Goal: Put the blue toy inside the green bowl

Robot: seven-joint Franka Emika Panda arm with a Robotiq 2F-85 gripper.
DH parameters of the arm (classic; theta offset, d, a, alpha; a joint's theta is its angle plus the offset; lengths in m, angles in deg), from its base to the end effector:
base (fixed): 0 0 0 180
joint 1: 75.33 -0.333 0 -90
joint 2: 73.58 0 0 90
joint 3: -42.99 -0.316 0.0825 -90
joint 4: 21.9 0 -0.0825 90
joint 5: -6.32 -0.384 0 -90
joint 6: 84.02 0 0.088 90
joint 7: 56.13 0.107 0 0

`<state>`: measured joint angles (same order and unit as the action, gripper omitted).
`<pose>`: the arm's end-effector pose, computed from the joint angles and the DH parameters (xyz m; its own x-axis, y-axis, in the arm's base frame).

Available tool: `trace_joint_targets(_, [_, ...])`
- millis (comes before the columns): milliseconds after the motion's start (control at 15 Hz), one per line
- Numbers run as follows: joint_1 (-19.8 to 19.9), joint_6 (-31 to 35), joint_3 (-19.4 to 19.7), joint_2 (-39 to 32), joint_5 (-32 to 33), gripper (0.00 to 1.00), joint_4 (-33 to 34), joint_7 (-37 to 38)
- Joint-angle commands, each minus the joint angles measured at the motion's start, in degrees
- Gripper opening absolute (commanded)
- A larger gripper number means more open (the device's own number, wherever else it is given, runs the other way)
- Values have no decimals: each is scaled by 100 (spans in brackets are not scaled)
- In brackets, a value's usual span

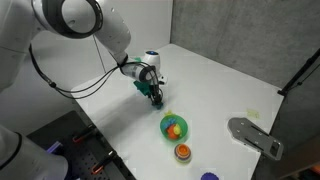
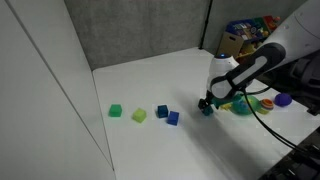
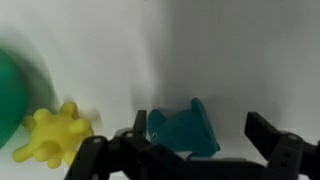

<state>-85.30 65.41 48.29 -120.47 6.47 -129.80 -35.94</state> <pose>0.6018 0.0486 0.0636 0.9682 -0.2425 -0.0620 -0.2361 -0.9670 0.0958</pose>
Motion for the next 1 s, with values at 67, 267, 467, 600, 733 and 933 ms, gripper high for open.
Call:
trace_joint_targets(67, [-301,247,260,-425,159,75,369,158])
trace_joint_targets(267, [-497,545,450,-492,243,56,369,137])
trace_joint_targets(467, [-565,614,555,-409,250,31,301,74])
trace_joint_targets(600, [-580,585,593,-313,253,18,266,48])
trace_joint_targets(733, [-572,544,645,-143,272,3,183,17])
trace_joint_targets(933, [-572,512,810,74,341,4,79,35])
